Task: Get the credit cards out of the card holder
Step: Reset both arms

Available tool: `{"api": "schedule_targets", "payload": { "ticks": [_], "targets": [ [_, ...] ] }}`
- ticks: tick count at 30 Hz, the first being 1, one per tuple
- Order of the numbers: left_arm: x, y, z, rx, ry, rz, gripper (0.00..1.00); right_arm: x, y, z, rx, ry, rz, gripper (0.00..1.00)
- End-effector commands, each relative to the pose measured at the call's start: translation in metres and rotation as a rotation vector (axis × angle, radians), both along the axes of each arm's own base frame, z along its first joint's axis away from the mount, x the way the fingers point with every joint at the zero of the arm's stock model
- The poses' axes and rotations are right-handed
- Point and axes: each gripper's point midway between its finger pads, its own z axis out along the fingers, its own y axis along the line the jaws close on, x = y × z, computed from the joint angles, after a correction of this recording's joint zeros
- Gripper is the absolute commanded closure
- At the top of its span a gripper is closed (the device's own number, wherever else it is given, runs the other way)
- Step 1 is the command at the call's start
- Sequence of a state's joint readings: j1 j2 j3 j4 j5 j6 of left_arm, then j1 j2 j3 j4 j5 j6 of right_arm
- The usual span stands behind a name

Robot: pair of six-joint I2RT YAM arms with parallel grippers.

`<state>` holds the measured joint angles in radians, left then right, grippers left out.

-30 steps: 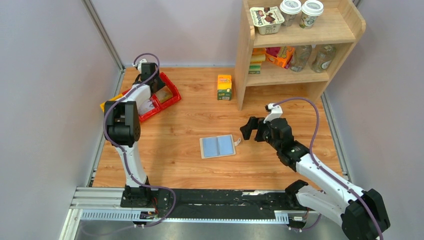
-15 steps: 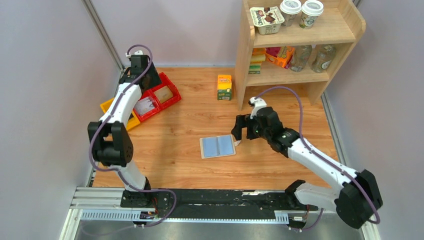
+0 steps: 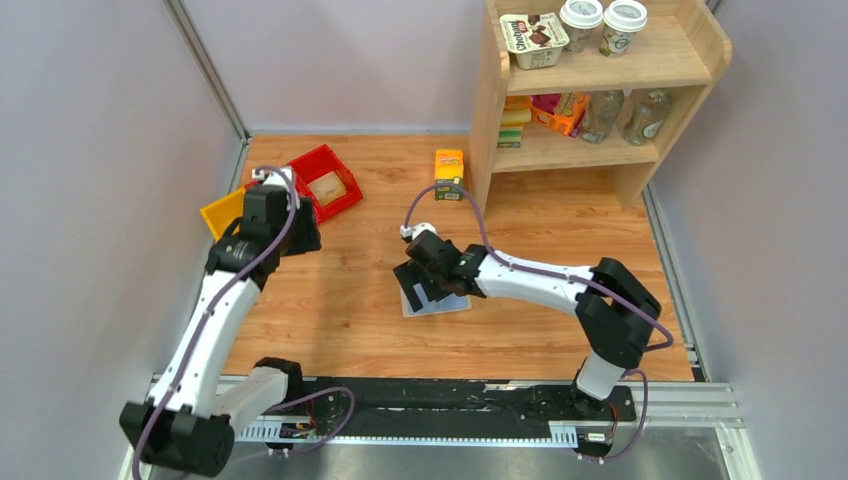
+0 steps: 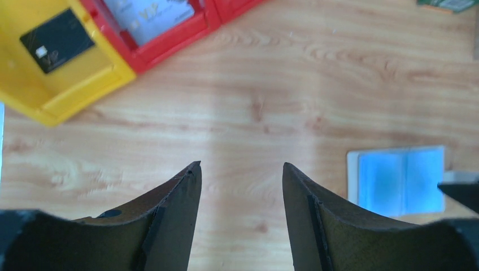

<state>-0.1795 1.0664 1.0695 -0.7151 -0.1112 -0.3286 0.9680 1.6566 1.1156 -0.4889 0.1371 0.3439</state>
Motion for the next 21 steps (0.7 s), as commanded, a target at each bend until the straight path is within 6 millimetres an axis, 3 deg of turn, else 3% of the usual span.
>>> {"api": "schedule_targets", "payload": {
  "ticks": [1, 7, 12, 19, 21],
  "targets": [
    [-0.045, 0.014, 0.001, 0.051, -0.036, -0.026, 0.37, 0.012, 0.016, 0.0, -0.054, -0.048, -0.059, 0.0],
    [-0.065, 0.028, -0.006, 0.096, -0.102, -0.005, 0.36, 0.014, 0.018, -0.028, -0.118, -0.014, -0.11, 0.0],
    [-0.067, 0.031, -0.012, 0.112, -0.109, 0.002, 0.36, 0.009, 0.02, -0.047, -0.138, 0.034, -0.103, 0.03],
    [-0.067, 0.034, -0.013, 0.128, -0.105, 0.012, 0.36, 0.002, 0.006, -0.063, -0.204, 0.074, -0.133, 0.08],
    [-0.067, 0.035, -0.013, 0.132, -0.107, 0.014, 0.36, 0.0, 0.012, -0.059, -0.172, 0.087, -0.125, 0.08]
  ]
}}
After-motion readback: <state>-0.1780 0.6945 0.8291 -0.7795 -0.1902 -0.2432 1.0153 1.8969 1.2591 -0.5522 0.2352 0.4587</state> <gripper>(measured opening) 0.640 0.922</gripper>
